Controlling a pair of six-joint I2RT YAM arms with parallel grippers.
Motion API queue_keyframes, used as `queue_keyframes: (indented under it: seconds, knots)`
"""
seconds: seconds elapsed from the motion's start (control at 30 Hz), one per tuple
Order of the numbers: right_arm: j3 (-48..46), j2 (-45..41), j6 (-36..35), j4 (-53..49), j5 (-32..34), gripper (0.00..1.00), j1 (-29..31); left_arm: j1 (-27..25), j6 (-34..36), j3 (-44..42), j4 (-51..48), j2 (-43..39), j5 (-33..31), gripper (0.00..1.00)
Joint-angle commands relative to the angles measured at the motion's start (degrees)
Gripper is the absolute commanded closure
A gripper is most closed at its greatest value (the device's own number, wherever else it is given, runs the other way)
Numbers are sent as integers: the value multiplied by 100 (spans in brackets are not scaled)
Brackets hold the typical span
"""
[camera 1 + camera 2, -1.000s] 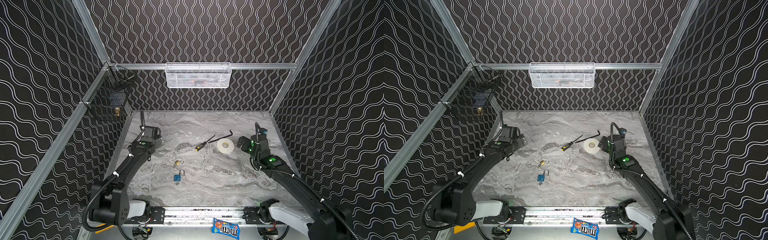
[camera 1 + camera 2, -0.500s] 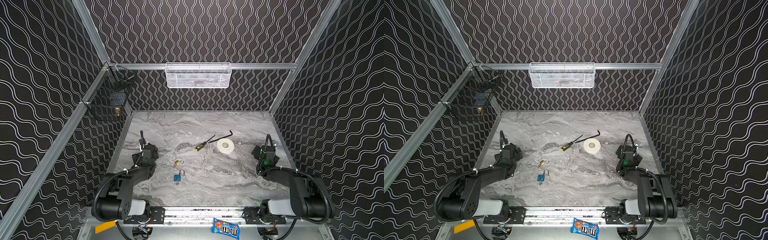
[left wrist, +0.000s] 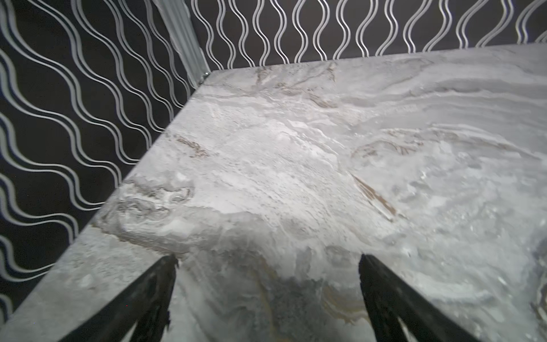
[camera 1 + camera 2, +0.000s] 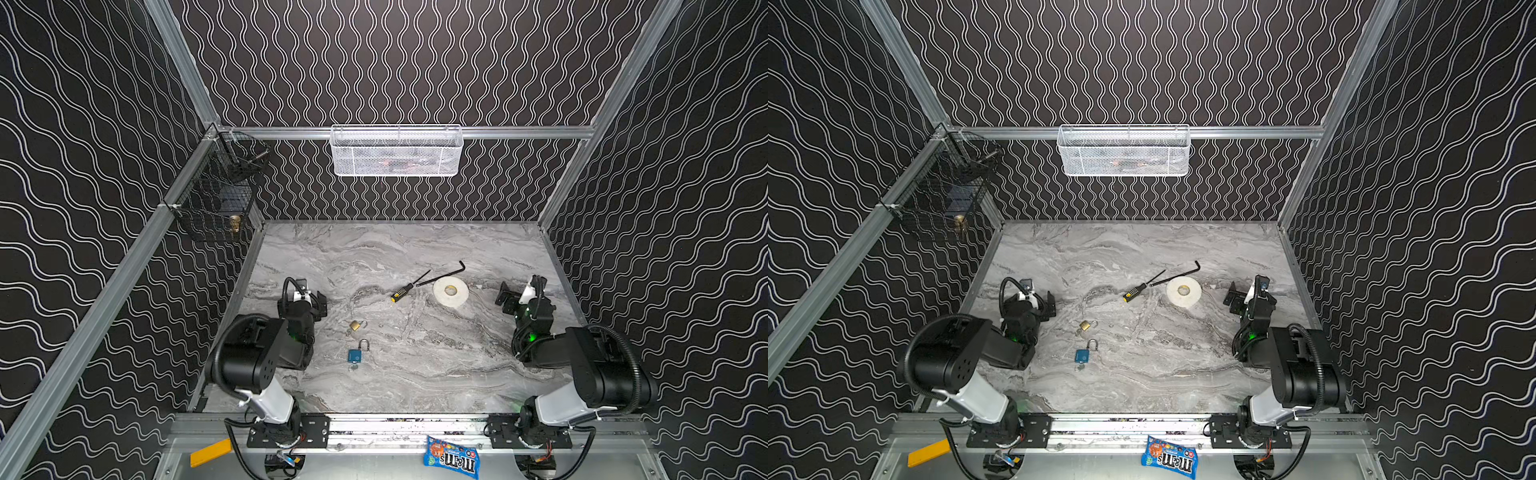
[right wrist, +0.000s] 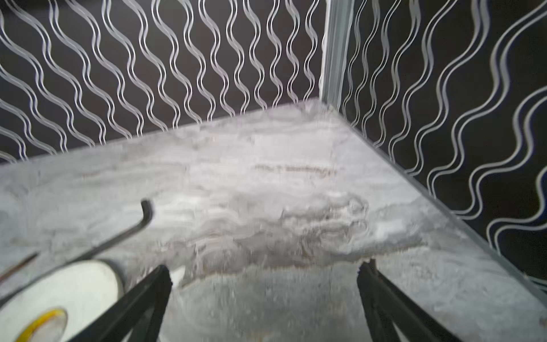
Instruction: Unlock with the key
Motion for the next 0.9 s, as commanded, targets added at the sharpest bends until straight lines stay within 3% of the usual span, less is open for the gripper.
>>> queue_keyframes:
  seconds: [0.0, 0.07, 0.1, 0.87]
  knots:
    - [28, -31, -155, 227, -120, 1, 0, 19, 88, 167, 109, -150, 155, 1]
    - [-95, 110, -212, 813, -115, 1, 8, 24, 160, 636, -477, -4, 57, 1]
    - [-50, 8, -182, 484, -122, 1, 8, 70, 53, 654, -717, -88, 175, 1]
    - [-27, 68, -234, 549, -177, 1, 19, 94, 140, 608, -494, -43, 225, 1]
